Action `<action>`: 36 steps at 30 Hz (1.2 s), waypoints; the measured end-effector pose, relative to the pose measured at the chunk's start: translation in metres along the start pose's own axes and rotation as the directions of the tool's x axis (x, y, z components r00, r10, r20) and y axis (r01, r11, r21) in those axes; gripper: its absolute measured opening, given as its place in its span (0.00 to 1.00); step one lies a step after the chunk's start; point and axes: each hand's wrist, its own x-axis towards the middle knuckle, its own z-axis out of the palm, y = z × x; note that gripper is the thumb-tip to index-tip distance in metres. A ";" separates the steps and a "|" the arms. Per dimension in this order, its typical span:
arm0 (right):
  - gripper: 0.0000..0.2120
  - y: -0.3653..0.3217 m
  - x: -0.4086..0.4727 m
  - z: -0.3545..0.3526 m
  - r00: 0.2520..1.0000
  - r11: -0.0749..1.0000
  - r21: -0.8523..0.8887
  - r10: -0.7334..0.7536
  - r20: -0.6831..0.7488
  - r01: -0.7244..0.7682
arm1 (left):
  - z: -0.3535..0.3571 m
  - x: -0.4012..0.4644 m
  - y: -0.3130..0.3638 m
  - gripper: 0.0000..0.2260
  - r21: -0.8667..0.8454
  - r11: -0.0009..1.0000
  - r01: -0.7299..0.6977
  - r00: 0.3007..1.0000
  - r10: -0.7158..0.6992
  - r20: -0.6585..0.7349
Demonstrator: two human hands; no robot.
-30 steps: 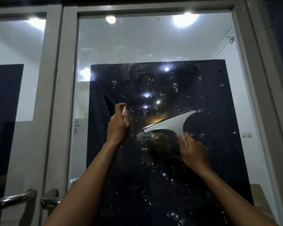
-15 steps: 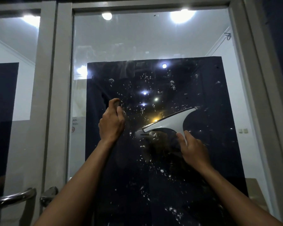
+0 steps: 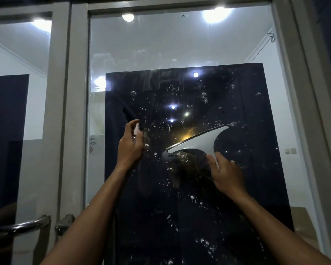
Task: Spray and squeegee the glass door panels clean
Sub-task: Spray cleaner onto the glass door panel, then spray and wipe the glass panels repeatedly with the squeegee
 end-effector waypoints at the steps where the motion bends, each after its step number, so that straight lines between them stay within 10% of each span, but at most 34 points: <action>1: 0.17 0.000 0.000 0.000 1.000 1.000 0.003 0.003 0.007 -0.003 | 0.000 0.001 -0.001 0.15 0.057 0.998 -0.017 0.999 0.018 -0.026; 13: 0.17 0.002 -0.001 0.001 1.000 1.000 0.006 -0.002 0.001 0.002 | 0.006 -0.002 0.008 0.12 0.405 0.907 -0.116 0.988 0.148 -0.049; 36: 0.17 -0.006 -0.004 0.009 1.000 0.999 0.041 0.025 0.006 -0.025 | -0.002 -0.001 0.007 0.14 0.032 0.990 -0.138 0.990 0.139 -0.026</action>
